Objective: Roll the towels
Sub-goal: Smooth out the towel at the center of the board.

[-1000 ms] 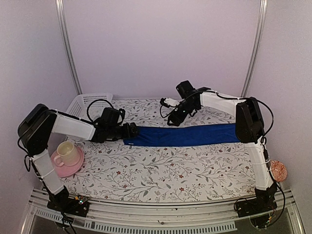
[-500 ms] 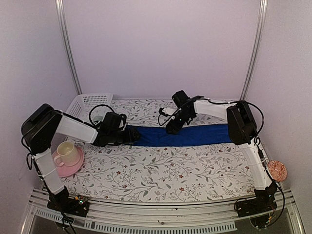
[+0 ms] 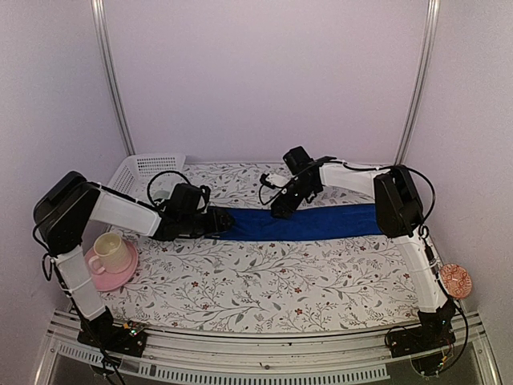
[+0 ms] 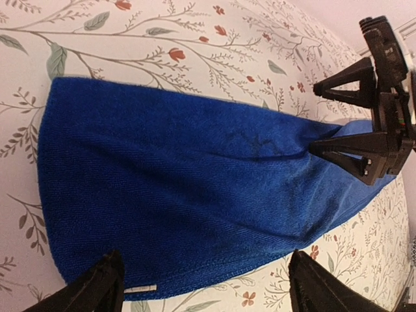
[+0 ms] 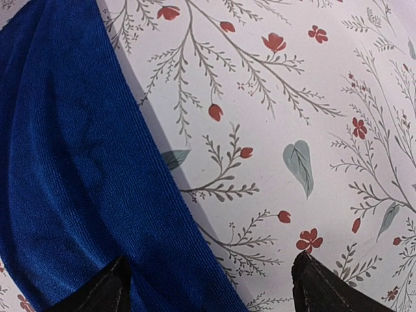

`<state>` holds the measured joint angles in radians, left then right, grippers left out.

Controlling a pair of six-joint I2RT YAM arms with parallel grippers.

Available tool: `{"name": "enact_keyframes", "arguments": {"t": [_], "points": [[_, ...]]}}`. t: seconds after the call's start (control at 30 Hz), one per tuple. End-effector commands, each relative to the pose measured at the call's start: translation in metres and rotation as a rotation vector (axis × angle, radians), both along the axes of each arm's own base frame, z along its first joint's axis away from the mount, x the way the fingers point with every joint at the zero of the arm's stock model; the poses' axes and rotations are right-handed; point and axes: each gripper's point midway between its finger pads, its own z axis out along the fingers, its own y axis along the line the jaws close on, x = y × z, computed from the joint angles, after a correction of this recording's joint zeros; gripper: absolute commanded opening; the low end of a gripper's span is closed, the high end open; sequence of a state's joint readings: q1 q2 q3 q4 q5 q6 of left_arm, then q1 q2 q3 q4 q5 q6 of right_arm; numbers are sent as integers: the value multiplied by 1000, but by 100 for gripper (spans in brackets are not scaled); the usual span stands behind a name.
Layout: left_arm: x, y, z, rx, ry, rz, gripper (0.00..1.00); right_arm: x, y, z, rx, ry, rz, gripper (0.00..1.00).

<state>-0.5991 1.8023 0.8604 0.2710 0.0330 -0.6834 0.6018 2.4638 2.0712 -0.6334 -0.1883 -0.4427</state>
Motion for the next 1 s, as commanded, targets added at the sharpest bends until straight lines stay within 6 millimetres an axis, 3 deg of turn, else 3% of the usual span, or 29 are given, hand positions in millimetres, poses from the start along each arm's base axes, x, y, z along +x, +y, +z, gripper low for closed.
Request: {"name": "enact_keyframes", "arguments": {"t": [0.0,0.57,0.8,0.97], "points": [[0,-12,-6,-4,7,-15,88,15,10,30,53,-78,-25,87],[-18,7,-39,61,81,15,88,35,-22,-33,-148,-121,-132,88],[-28,9,-43,45,101,9,87,51,-32,-25,-192,-194,-196,89],[-23,9,-27,41,62,13,88,51,-25,-14,-163,-202,-172,90]]}}
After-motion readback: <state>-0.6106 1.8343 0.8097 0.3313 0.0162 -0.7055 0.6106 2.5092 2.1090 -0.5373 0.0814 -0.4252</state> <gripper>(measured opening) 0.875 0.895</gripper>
